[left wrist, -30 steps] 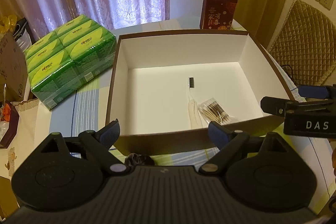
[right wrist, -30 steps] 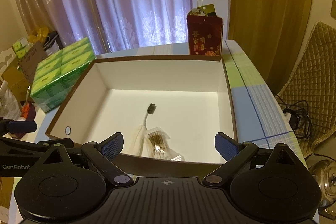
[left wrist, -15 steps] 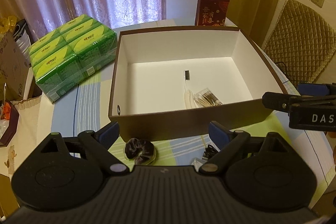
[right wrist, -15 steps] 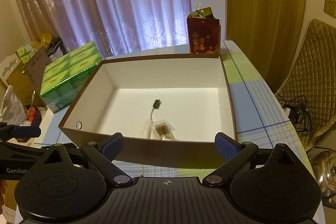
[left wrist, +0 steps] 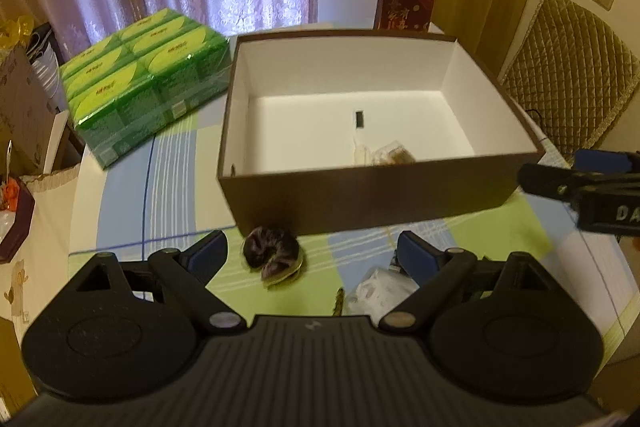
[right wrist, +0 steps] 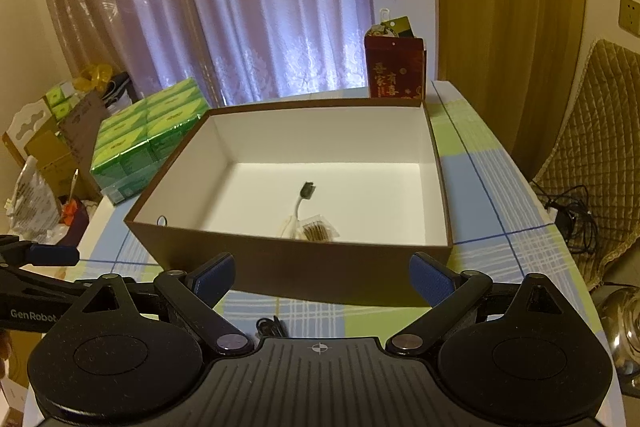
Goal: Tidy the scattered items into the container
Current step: 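Withdraw both tools from the box back toward the remaining items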
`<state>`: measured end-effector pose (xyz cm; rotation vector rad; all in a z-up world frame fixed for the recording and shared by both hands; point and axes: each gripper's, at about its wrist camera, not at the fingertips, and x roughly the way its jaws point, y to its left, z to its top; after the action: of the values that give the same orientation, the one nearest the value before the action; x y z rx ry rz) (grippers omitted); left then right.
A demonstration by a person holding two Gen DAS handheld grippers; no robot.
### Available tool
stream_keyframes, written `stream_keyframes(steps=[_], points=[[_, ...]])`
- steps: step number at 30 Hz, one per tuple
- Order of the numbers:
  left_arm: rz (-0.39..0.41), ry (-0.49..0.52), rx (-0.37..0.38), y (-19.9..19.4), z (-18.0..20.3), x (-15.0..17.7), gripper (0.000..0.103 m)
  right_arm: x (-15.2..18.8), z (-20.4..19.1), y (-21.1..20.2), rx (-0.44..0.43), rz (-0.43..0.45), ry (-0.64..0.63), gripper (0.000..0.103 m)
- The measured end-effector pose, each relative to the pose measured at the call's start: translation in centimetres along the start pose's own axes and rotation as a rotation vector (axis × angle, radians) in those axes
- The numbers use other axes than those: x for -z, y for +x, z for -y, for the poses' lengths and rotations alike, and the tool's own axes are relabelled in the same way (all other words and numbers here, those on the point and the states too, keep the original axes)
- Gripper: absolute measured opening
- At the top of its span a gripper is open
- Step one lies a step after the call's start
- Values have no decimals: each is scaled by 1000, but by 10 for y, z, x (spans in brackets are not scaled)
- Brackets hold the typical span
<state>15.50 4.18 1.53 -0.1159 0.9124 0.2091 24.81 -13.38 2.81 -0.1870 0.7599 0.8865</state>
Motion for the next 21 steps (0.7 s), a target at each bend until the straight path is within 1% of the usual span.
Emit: stream_keyframes(steps=[7,13,21], points=[[-15,7,2,2,-16,21,90,20,5,-3,-21,-11,-20,99],[-38,53,30,8,-20,45,89,41,10,1,-37,-54,-23,99],[-79,88,56,20,-17,69,88,68,13,10,-21,-125,-68,99]])
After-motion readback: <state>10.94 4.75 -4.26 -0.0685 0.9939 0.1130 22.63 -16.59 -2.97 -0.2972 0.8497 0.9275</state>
